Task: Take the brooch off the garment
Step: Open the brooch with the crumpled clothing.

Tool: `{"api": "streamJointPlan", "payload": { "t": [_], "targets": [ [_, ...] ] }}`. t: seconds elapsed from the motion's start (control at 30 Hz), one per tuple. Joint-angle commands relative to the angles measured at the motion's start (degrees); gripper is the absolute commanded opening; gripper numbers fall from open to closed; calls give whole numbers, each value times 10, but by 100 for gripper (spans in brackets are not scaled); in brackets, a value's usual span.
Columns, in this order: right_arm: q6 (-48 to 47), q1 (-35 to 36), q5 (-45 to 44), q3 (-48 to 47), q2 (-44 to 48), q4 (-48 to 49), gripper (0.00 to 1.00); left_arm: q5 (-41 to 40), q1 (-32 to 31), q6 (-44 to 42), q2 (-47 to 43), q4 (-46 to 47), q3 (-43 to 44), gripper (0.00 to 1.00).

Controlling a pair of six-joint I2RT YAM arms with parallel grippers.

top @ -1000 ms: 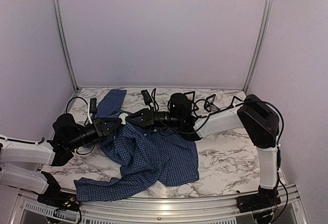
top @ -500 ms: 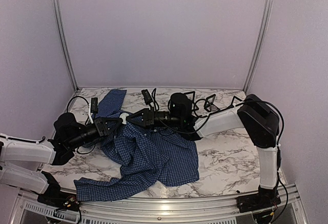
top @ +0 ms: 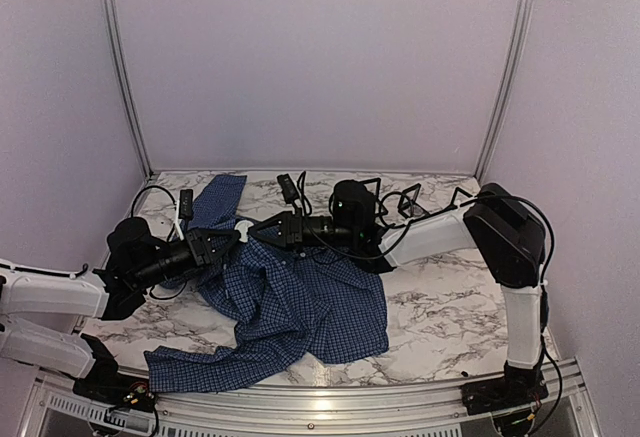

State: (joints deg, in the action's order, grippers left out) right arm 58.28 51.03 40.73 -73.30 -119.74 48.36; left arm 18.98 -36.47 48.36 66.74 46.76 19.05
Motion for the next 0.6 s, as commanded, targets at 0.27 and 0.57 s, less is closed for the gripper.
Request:
{"api": "streamJointPlan", "payload": {
  "t": [0.27,0.57],
  "targets": [
    [-26,10,0,-24,-3,-44,6,28,-19,-14,3,-12,33,0],
    [-45,10,-7,-21,8,-61,7,-2,-19,-11,-11,-52,26,0]
  ]
}}
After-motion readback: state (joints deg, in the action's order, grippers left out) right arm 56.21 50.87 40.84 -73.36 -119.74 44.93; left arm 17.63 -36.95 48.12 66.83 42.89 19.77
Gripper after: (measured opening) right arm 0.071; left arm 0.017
